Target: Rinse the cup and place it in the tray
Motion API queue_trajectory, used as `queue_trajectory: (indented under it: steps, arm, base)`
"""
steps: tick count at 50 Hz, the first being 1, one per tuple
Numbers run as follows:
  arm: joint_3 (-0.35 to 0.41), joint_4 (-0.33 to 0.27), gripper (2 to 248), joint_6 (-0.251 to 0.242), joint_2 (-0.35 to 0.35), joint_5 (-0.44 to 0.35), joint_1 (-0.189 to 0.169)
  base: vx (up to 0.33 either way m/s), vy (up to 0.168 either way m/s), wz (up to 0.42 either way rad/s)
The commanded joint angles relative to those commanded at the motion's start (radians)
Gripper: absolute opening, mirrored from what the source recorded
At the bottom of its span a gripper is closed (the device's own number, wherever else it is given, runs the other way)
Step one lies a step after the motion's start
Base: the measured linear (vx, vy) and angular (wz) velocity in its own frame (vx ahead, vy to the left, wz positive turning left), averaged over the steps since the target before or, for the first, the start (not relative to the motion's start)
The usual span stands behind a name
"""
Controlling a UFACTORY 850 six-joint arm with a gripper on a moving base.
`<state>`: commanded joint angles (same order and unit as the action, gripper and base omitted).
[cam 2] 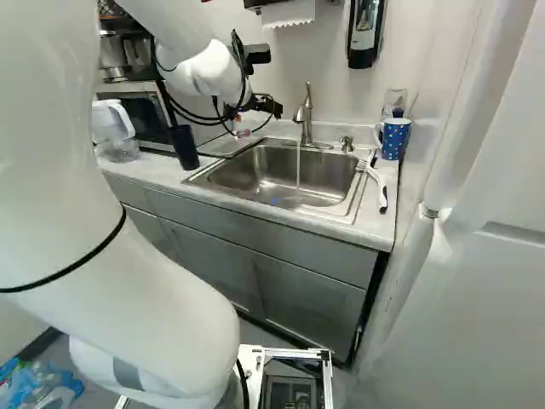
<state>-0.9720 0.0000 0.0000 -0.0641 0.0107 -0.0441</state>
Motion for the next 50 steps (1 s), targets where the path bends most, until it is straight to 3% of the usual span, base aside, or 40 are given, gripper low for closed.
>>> queue_trajectory:
  steps: [27, 50]
  arm:
    - [0.024, 0.021, 247, 0.0, -0.025, 0.187, -0.019]
    - [0.041, 0.049, 247, 0.0, -0.043, 0.332, -0.081]
  base:
    - [0.0, 0.0, 0.0]
    - [0.0, 0.0, 0.0]
